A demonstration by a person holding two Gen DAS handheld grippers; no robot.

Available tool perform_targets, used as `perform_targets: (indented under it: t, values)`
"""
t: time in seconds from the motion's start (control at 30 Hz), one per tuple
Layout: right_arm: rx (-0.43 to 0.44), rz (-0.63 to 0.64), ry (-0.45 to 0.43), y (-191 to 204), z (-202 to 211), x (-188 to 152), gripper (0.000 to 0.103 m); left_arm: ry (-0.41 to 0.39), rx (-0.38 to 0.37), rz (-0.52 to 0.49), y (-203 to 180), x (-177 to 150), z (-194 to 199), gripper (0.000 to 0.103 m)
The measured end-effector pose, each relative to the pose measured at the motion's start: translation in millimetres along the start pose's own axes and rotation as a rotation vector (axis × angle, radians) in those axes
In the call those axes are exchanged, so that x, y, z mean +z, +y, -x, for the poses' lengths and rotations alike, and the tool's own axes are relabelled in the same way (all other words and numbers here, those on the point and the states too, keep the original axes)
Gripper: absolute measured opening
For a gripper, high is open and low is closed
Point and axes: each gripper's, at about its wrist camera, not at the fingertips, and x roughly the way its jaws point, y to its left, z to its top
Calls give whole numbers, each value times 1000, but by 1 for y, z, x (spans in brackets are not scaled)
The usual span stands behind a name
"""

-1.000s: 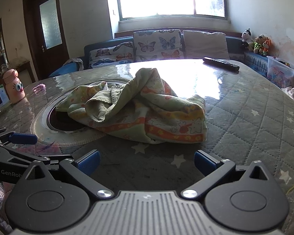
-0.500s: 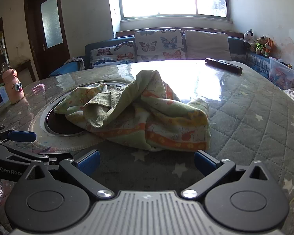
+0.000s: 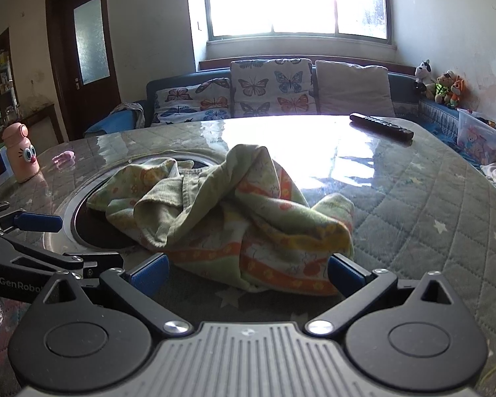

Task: Fold clothes
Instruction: 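Grasp the shirt's corduroy edge with the left gripper while the right gripper grasps fabric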

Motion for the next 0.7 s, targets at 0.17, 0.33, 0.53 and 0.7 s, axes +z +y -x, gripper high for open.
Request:
perform_targets:
  t: [0.17, 0.33, 0.53, 0.7]
  values:
    - [5, 5, -17, -4, -1, 11, 103, -31, 14, -10, 5, 14, 0, 103]
    - [5, -2, -37, -10, -1, 23, 103, -73, 33, 1, 11, 31, -1, 103]
    - [23, -15, -62, -20, -8, 43, 103, -80, -7, 53, 21, 51, -12, 103]
    - [22, -29, -69, -26, -25, 60, 101, -24, -77, 81, 25, 59, -33, 95]
